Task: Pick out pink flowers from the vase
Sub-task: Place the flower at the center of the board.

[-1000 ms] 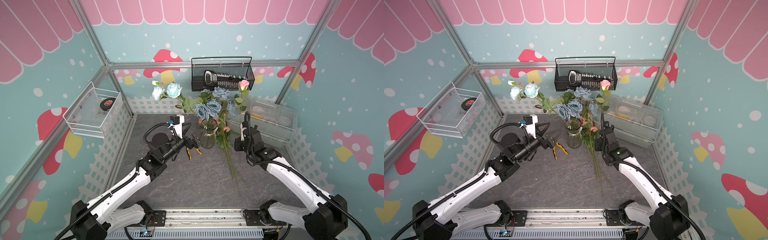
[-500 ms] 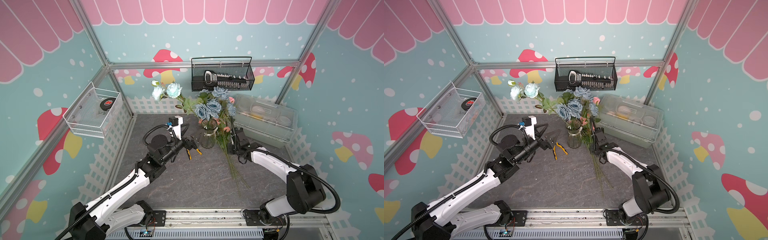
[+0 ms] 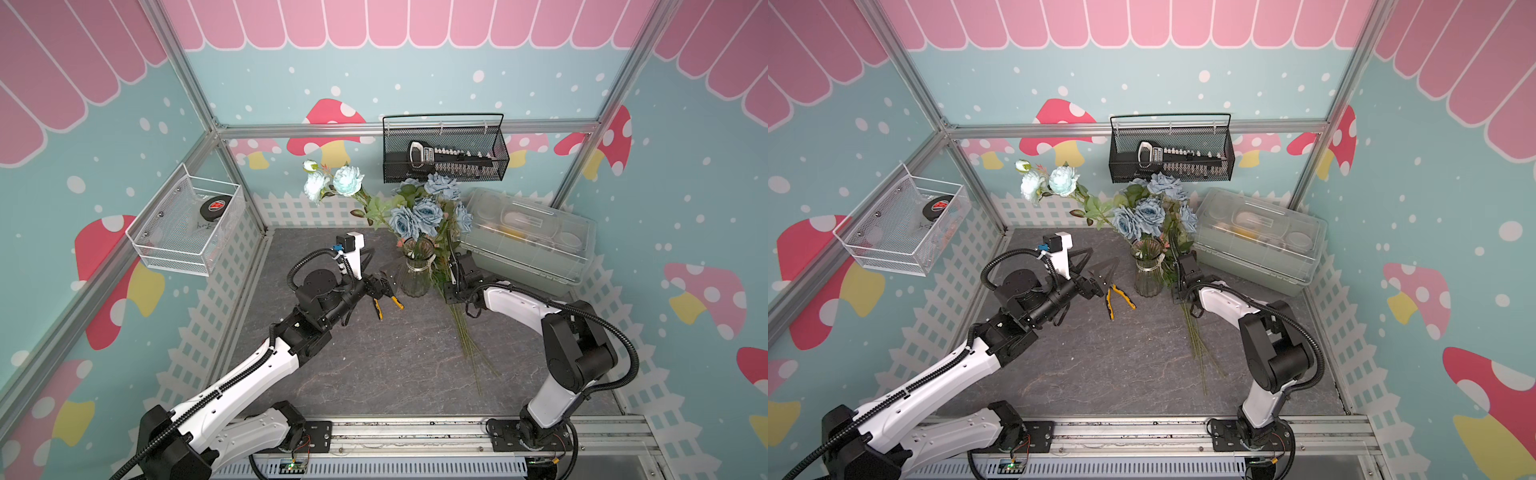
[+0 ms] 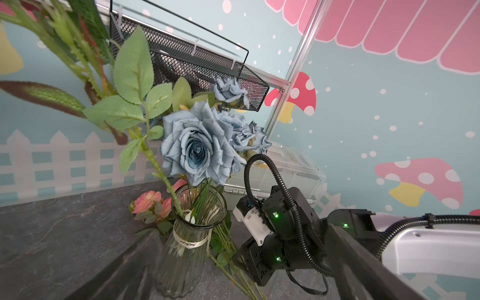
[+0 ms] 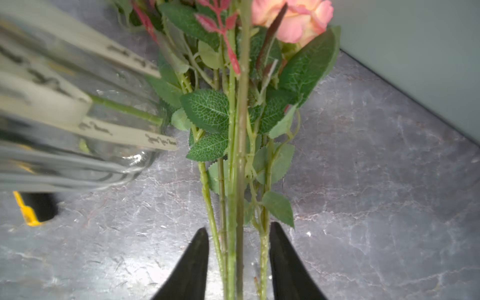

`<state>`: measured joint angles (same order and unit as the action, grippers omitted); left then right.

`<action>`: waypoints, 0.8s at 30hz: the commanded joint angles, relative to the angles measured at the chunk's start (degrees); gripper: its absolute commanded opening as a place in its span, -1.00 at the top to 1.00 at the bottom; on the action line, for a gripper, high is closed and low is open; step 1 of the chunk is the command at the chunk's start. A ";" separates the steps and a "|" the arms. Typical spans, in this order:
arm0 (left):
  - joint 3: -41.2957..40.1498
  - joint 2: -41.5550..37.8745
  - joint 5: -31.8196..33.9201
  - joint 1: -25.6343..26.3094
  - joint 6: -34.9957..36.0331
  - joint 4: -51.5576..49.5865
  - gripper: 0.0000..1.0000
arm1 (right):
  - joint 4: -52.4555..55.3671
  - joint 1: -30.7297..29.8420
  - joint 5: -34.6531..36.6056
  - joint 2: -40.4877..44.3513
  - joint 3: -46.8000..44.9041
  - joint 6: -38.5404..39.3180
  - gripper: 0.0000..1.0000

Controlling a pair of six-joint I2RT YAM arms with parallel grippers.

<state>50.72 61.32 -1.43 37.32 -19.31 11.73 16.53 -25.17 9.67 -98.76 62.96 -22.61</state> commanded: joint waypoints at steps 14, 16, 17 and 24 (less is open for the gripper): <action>14.03 4.57 16.05 -8.19 -5.43 -23.35 -0.98 | 8.43 0.12 9.52 12.74 -0.63 0.75 -0.77; 15.37 4.86 15.92 -12.37 -6.63 -26.62 -0.98 | 8.95 0.36 11.44 16.05 -2.46 0.33 -0.82; 15.77 4.86 15.71 -13.50 -6.83 -28.03 -0.98 | 8.95 0.53 12.43 17.36 -3.36 0.15 -0.84; 10.96 4.14 20.93 -27.52 -5.63 -31.92 -0.98 | -1.96 3.39 27.32 25.11 -12.63 3.00 -0.89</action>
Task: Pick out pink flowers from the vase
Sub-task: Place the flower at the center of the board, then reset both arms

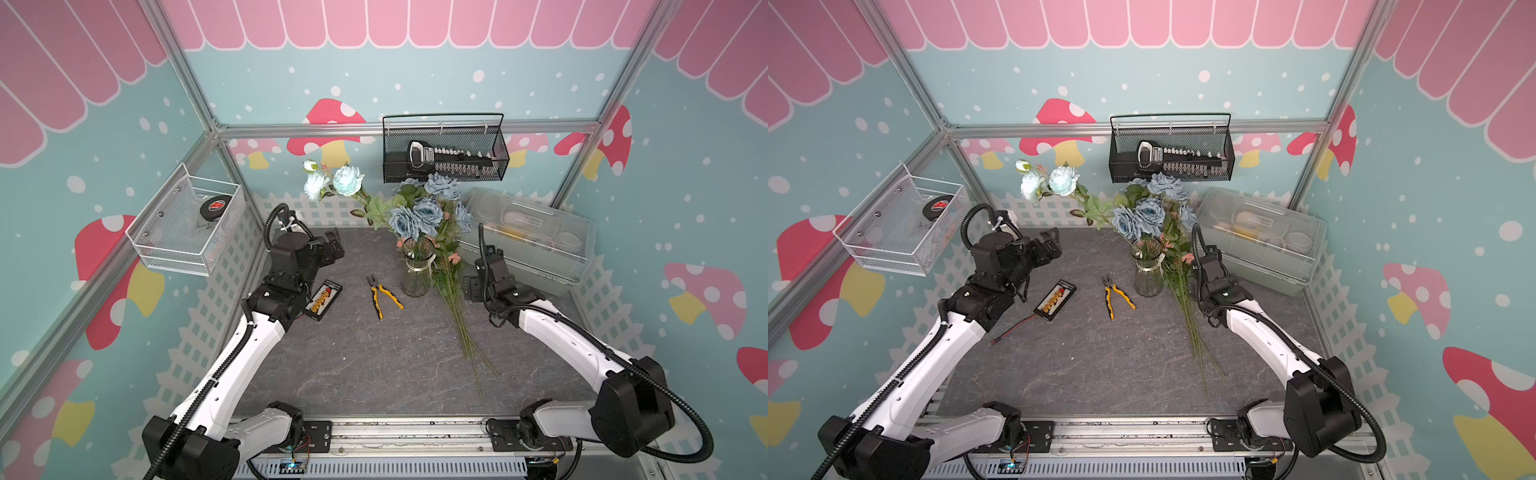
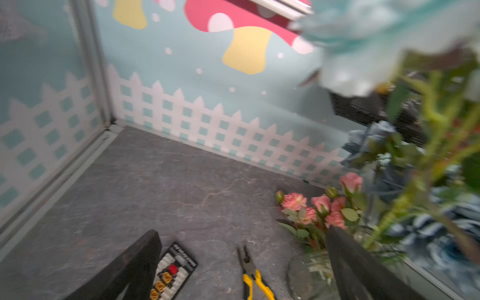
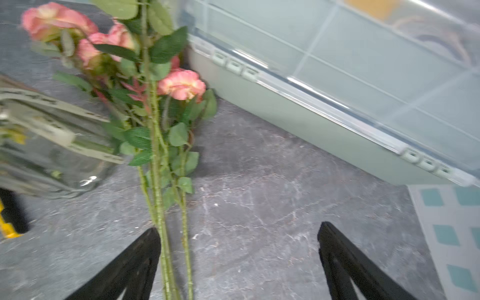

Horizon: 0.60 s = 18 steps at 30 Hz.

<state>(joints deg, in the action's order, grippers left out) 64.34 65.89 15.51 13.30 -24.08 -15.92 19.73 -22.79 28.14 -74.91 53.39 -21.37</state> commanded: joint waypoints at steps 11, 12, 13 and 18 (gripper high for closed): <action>-18.00 9.20 9.75 -16.68 3.74 12.98 -0.99 | -48.22 5.60 17.37 1.98 -24.17 20.39 -0.97; -19.63 9.64 9.51 -16.72 5.25 15.99 -0.98 | -50.24 6.47 17.16 0.87 -24.76 20.68 -0.97; -21.75 9.55 9.19 -16.71 6.44 19.65 -0.99 | -51.62 7.30 16.61 -0.35 -24.97 20.59 -0.97; -31.02 9.71 12.53 -16.79 8.76 34.03 -0.98 | -62.86 9.80 14.19 -4.58 -28.88 21.98 -0.97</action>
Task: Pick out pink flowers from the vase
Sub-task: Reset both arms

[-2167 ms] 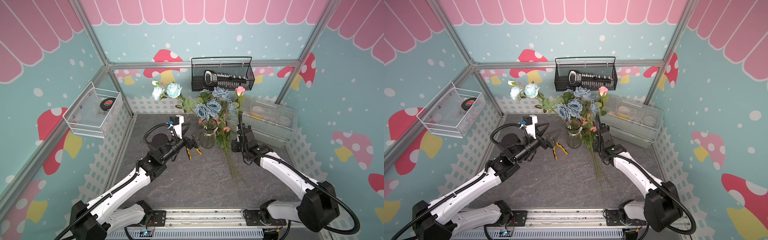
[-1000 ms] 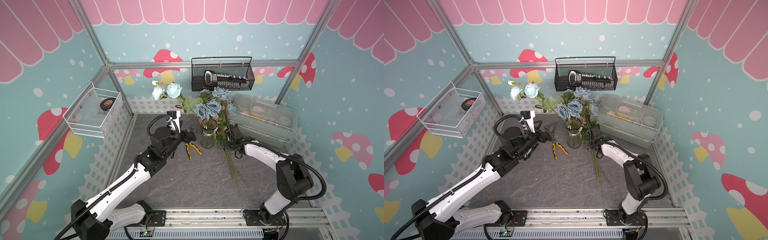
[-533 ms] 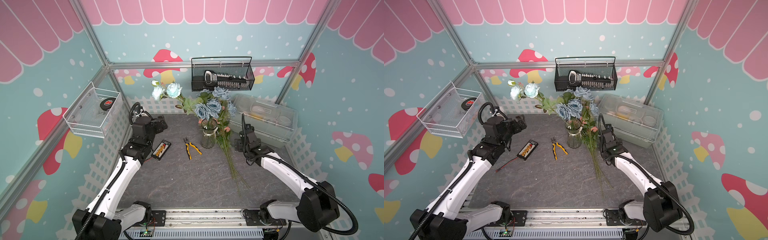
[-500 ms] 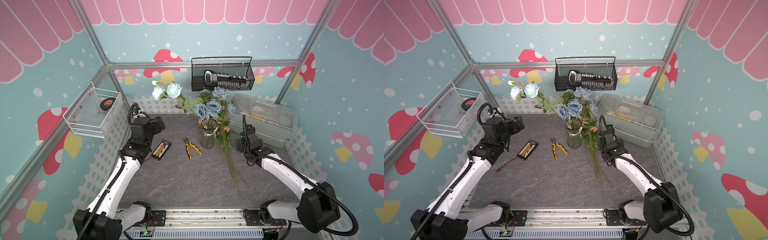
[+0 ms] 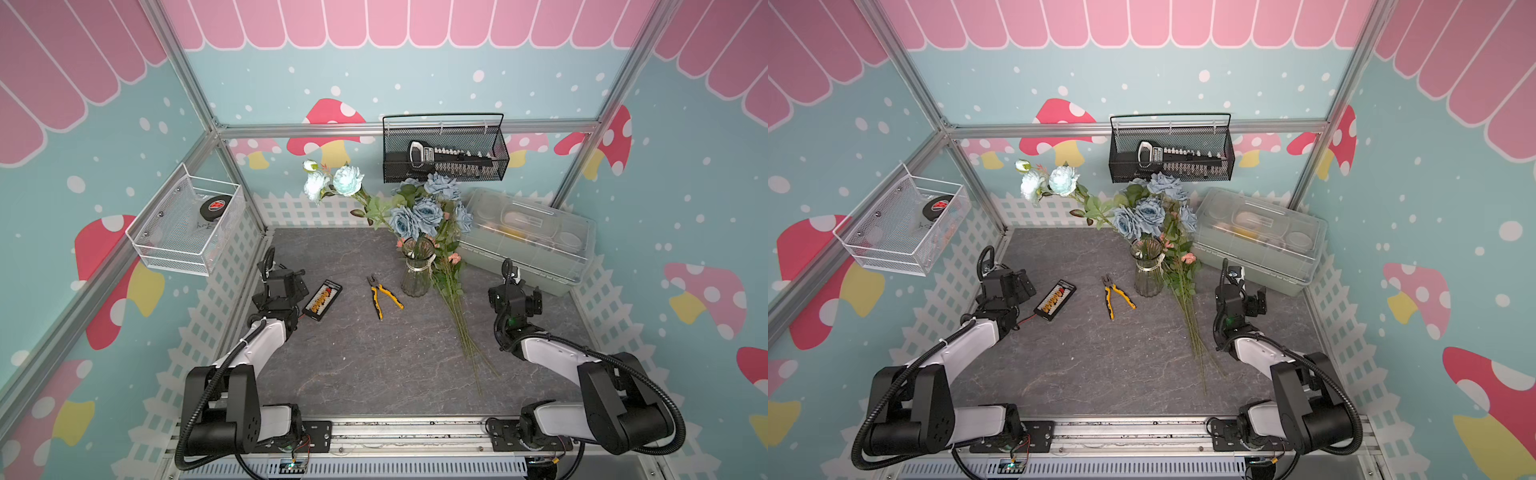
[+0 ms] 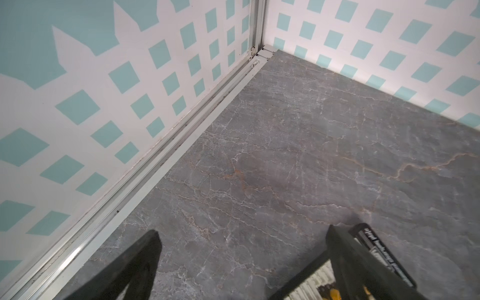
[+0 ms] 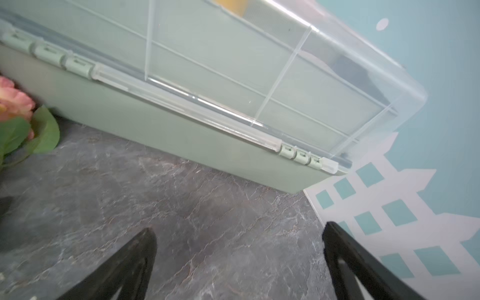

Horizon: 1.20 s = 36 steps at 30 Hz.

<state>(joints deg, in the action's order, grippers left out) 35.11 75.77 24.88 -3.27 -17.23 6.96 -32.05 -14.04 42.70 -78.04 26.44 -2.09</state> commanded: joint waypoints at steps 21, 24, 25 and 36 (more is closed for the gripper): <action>-8.53 10.51 -1.41 7.81 12.63 34.95 -0.98 | -22.24 9.06 -18.16 -9.11 -6.83 -1.48 -0.97; -8.67 10.42 -1.29 7.92 12.73 35.12 -0.98 | -24.13 9.11 -18.17 -9.64 -7.22 -1.11 -0.97; -8.51 10.32 -1.27 7.89 12.59 34.64 -0.98 | -22.82 9.13 -18.22 -9.17 -7.10 -1.40 -0.97; -9.28 9.97 -1.24 7.91 12.75 35.88 -0.98 | -23.96 9.13 -18.11 -9.52 -7.28 -1.16 -0.97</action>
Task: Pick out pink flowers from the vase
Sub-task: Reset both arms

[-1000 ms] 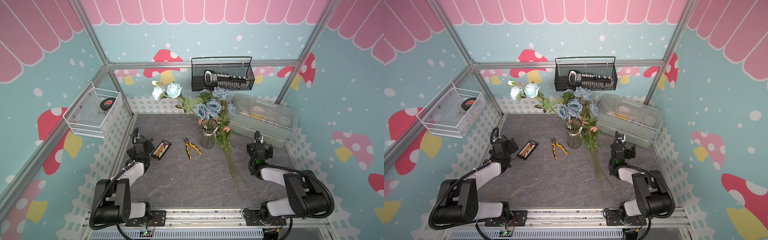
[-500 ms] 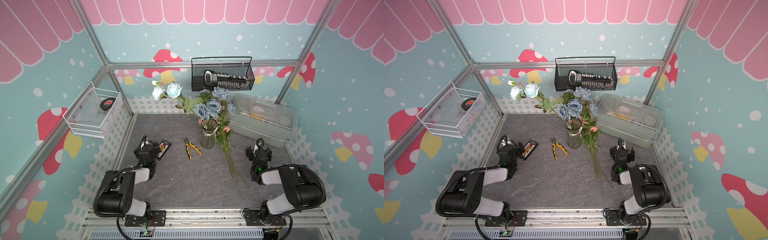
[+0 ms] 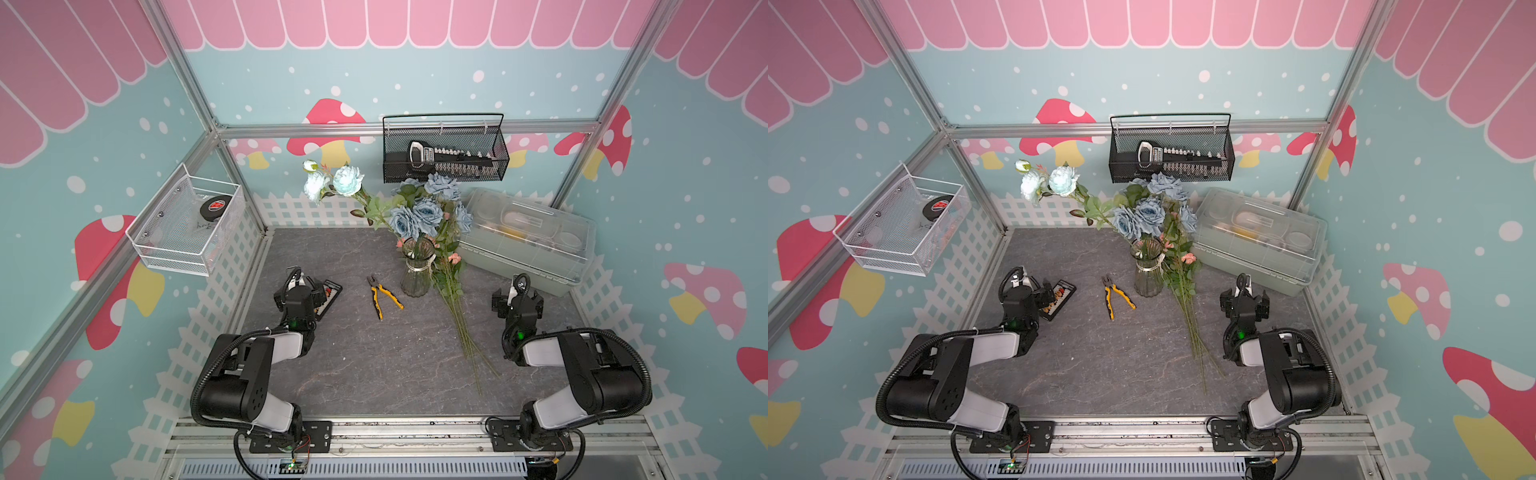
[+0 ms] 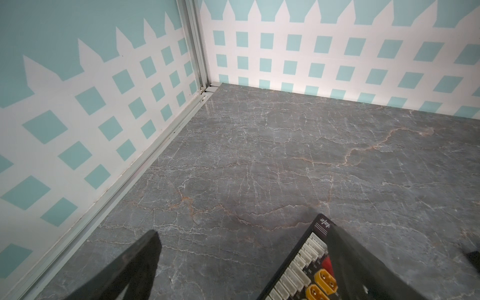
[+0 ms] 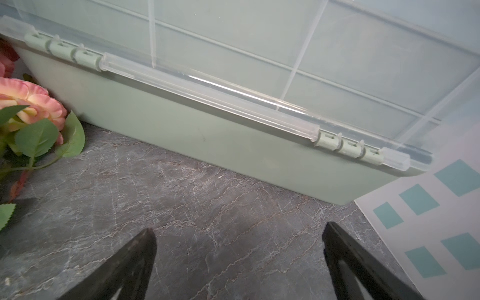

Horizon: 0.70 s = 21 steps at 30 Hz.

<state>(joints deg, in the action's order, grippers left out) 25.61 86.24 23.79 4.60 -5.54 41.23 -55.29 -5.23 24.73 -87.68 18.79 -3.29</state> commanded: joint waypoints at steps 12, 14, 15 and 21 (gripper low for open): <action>0.23 -0.52 -0.15 0.01 1.06 1.63 -0.98 | -0.26 0.33 -0.26 -0.12 0.72 -0.01 -0.97; 0.20 -0.38 -0.15 0.09 1.06 1.58 -0.99 | -0.41 0.32 -0.26 0.15 0.43 -0.05 -0.97; 0.22 -0.41 -0.15 0.04 1.07 1.57 -0.98 | -0.61 0.36 -0.26 0.29 0.34 -0.05 -0.97; 0.21 -0.45 -0.15 0.06 1.11 1.57 -0.98 | -0.72 0.36 -0.22 0.14 0.29 -0.05 -0.97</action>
<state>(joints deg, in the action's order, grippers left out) 25.58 86.24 23.79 4.60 -5.52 41.45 -55.29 -5.23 24.53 -87.68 18.79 -3.29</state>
